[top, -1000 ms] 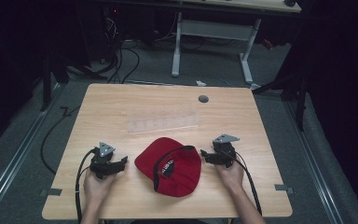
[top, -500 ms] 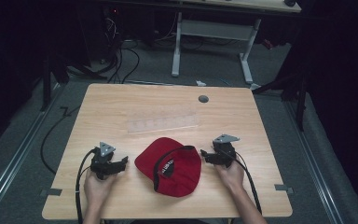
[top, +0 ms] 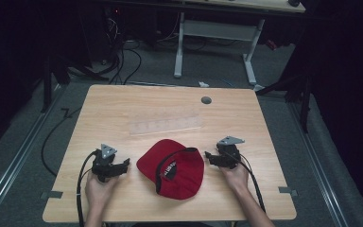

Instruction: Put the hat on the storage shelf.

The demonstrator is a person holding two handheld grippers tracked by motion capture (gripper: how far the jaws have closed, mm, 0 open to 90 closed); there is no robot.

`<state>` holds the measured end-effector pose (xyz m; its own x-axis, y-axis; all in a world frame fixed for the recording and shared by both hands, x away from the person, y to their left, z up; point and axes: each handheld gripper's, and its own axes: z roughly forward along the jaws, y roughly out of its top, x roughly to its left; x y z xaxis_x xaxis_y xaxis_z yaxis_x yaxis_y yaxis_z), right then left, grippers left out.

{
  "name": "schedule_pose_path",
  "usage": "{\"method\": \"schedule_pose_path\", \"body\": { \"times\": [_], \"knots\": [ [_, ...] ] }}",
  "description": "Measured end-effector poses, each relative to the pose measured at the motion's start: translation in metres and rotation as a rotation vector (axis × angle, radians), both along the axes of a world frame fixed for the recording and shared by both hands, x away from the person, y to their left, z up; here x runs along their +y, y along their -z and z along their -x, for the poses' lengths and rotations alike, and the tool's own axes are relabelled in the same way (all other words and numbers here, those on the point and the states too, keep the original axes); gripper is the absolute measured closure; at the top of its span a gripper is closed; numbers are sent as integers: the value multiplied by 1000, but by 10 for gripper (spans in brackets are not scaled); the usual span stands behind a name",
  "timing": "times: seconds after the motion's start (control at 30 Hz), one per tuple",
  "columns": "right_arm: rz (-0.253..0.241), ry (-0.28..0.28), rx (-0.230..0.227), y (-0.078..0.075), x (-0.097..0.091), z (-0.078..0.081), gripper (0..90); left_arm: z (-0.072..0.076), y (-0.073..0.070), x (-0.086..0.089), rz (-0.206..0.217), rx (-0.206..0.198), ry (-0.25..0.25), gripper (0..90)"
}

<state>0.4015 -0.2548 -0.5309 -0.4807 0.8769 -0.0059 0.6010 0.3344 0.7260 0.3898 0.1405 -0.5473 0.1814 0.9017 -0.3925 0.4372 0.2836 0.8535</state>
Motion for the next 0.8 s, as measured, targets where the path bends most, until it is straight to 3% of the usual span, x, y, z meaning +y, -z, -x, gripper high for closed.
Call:
{"method": "schedule_pose_path", "body": {
  "times": [0.17,0.4,0.8],
  "knots": [
    [-39,12,13,-5,-7,4,400,0,0,0,1,0,-1,281],
    [-85,-1,-14,-17,-11,17,403,0,0,0,0,0,-1,280],
    [-148,-99,-57,-38,-9,44,404,0,0,0,1,0,-2,280]
  ]
}}
